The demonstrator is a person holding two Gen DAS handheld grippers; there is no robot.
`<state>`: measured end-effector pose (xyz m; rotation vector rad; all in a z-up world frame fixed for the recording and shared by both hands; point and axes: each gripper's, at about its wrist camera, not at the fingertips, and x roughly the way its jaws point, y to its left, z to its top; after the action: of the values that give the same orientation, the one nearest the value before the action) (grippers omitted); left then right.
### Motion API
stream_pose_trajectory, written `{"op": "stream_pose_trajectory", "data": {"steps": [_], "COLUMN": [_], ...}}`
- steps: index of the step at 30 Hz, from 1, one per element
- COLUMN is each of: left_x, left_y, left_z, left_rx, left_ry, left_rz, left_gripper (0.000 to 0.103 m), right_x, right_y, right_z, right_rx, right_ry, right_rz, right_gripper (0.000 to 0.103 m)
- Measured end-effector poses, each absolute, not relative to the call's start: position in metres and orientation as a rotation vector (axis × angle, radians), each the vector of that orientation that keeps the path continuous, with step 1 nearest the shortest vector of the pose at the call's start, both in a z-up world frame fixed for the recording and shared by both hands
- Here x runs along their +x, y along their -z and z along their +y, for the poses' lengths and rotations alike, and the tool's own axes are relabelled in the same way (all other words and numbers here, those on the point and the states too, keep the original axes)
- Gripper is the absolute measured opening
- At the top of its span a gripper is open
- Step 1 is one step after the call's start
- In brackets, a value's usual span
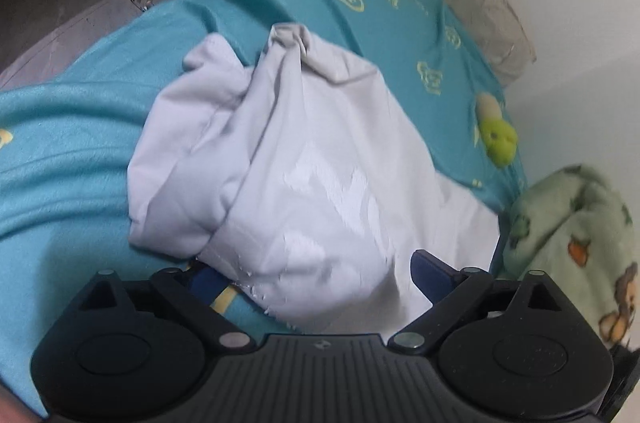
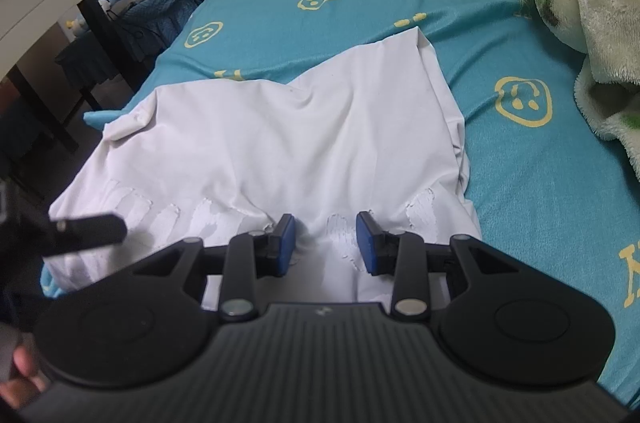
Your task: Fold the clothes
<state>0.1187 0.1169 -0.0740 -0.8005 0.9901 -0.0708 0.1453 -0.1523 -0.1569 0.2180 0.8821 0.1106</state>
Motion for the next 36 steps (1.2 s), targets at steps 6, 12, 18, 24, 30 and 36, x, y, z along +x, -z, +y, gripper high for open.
{"op": "stream_pose_trajectory", "data": {"steps": [6,12,18,24,30,36], "left_x": [0.103,0.108,0.118,0.121,0.113,0.112], "left_y": [0.057,0.079,0.075,0.061,0.055,0.061], "left_z": [0.136,0.132,0.131,0.126,0.127,0.135], "left_rx": [-1.007,-0.949,-0.938,-0.879,-0.883,-0.948], "left_ry": [0.187,0.103,0.071,0.081,0.106,0.113], "left_rz": [0.785,0.987,0.98,0.944,0.895,0.902], "left_gripper": [0.09,0.073,0.062,0.034,0.03,0.03], "right_x": [0.146,0.145,0.144,0.143,0.125,0.106], "right_y": [0.157,0.157,0.155,0.152,0.131,0.133], "right_z": [-0.152,-0.153,-0.154,-0.156,-0.175,-0.182], "right_rx": [0.221,0.226,0.236,0.252,0.536,0.944], "right_ry": [-0.109,-0.109,-0.107,-0.105,-0.18,-0.353], "right_rz": [0.883,0.884,0.88,0.875,0.824,0.842], "right_gripper": [0.036,0.036,0.036,0.036,0.039,0.089]}}
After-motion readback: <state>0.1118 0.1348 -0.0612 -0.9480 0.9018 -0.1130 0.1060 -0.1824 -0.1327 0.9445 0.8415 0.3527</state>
